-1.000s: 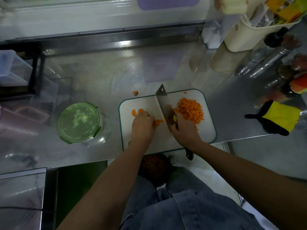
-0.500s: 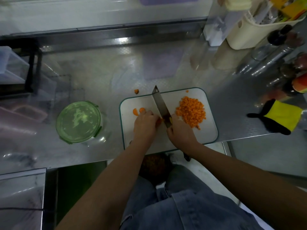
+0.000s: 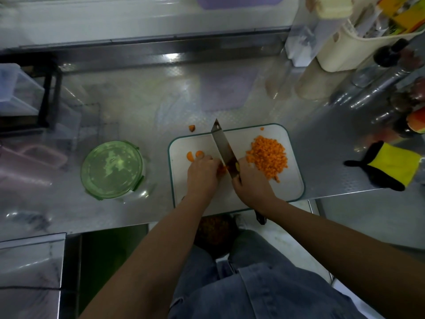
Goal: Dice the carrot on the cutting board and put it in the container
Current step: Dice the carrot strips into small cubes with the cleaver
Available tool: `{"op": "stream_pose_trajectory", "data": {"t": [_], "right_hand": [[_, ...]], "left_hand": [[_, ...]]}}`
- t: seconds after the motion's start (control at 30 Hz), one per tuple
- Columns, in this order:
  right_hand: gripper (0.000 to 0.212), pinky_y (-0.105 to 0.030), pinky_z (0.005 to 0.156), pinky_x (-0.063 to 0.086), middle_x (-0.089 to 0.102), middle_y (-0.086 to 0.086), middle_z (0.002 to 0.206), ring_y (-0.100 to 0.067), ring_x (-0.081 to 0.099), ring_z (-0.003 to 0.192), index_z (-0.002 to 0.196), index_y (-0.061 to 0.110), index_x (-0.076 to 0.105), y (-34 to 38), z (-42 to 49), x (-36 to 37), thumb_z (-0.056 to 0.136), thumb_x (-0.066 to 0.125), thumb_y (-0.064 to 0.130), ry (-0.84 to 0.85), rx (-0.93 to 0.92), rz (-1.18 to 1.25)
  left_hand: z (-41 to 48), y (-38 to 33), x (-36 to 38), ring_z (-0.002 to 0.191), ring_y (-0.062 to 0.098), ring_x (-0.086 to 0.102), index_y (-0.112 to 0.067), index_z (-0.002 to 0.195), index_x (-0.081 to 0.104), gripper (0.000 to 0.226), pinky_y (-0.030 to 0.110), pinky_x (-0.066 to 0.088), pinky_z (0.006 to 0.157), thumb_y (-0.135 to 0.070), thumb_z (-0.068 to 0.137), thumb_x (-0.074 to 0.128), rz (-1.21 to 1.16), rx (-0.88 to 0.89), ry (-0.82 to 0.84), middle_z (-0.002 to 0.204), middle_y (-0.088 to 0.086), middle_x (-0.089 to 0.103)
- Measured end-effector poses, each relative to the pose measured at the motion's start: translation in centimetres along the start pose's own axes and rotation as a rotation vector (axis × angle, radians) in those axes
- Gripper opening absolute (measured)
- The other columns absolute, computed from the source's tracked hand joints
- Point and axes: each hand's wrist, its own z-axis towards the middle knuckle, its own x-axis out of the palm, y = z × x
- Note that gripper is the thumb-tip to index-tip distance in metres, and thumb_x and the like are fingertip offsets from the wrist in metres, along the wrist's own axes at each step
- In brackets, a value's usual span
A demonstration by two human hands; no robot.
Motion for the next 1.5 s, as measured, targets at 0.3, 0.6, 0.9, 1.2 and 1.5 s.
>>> {"op": "stream_pose_trajectory", "data": {"t": [0.3,0.6,0.9,1.2,1.5], "right_hand": [[0.024,-0.034,0.052,0.035,0.054,-0.011,0.075,-0.032,0.057,0.067,0.114,0.003,0.045,0.2,0.7,0.6,0.091,0.047,0.012,-0.029,0.057,0.008],[0.029,-0.032,0.055,0.034,0.049,-0.006,0.076,-0.030,0.057,0.069,0.119,0.002,0.045,0.9,0.0,-0.4,0.092,0.047,0.013,-0.037,0.019,0.023],[0.030,-0.032,0.057,0.034,0.061,-0.013,0.084,-0.031,0.060,0.073,0.120,0.004,0.042,1.5,-0.2,0.5,0.094,0.046,0.018,0.029,0.024,-0.035],[0.032,-0.034,0.054,0.035,0.060,-0.015,0.078,-0.034,0.059,0.068,0.121,0.002,0.044,0.8,-0.1,1.0,0.092,0.047,0.015,-0.003,0.027,-0.031],[0.044,-0.030,0.050,0.030,0.053,-0.006,0.070,-0.022,0.051,0.058,0.134,0.003,0.039,-1.3,0.2,-1.0,0.092,0.048,0.013,-0.051,0.090,0.004]], "left_hand": [[0.0,0.0,0.2,0.097,0.023,0.052,-0.018,0.094,0.072,0.012,0.030,0.032,0.062,-0.022,0.089,0.062,-0.017,0.001,-0.021,0.085,0.006,0.062],[-0.2,0.5,-0.1,0.101,0.023,0.052,-0.015,0.097,0.066,0.013,0.033,0.042,0.073,-0.019,0.084,0.066,-0.057,-0.014,-0.057,0.094,0.006,0.062],[-0.5,0.3,-0.7,0.070,0.025,0.055,-0.017,0.052,0.066,0.020,0.024,0.031,0.049,-0.014,0.055,0.086,0.045,-0.006,-0.062,0.058,0.004,0.053],[-0.4,0.6,-0.2,0.072,0.026,0.056,-0.016,0.057,0.071,0.014,0.027,0.034,0.049,-0.021,0.063,0.083,-0.002,0.034,-0.074,0.056,0.004,0.055],[0.3,-1.9,0.3,0.098,0.024,0.050,-0.016,0.091,0.075,0.016,0.030,0.034,0.066,-0.021,0.085,0.060,-0.008,-0.011,0.027,0.083,0.008,0.066]]}}
